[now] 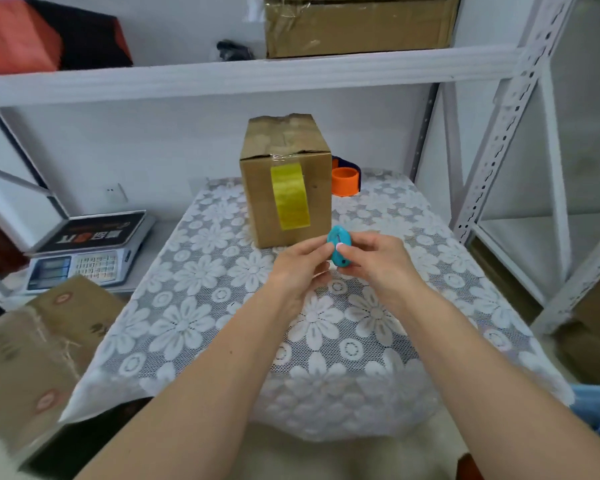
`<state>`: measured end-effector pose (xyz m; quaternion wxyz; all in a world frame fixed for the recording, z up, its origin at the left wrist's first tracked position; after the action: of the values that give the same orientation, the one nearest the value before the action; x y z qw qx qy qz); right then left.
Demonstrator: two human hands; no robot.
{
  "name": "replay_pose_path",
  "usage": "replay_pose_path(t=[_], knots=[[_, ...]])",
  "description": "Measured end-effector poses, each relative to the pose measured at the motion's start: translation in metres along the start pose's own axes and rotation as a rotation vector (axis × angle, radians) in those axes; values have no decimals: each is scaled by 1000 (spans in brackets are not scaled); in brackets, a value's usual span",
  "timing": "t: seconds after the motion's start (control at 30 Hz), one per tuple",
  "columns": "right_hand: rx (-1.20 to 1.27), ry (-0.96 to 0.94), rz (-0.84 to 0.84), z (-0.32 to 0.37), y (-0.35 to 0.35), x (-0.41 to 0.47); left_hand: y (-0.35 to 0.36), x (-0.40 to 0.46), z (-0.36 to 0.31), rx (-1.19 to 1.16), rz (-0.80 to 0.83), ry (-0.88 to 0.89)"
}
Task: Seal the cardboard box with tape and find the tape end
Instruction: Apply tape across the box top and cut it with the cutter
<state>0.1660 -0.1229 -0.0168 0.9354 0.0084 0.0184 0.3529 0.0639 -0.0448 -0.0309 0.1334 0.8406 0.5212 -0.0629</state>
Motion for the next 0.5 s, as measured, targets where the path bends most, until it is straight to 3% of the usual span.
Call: replay_pose_path(t=[0.3, 0.5], knots=[[185, 81, -28, -7, 18, -7, -18, -6, -5, -15, -86, 45], [185, 17, 27, 3, 22, -5, -45, 4, -15, 8, -299, 75]])
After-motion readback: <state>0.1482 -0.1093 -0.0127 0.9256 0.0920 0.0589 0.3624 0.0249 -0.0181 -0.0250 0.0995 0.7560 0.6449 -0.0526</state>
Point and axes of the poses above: each hand's wrist, its own x-axis towards the middle knuckle, its own y-axis out of the palm, z = x × y, the point moved 3 cm from there along x, towards the middle knuckle, and after that the axes turned 11 degrees about -z, right-handed, at the moved point
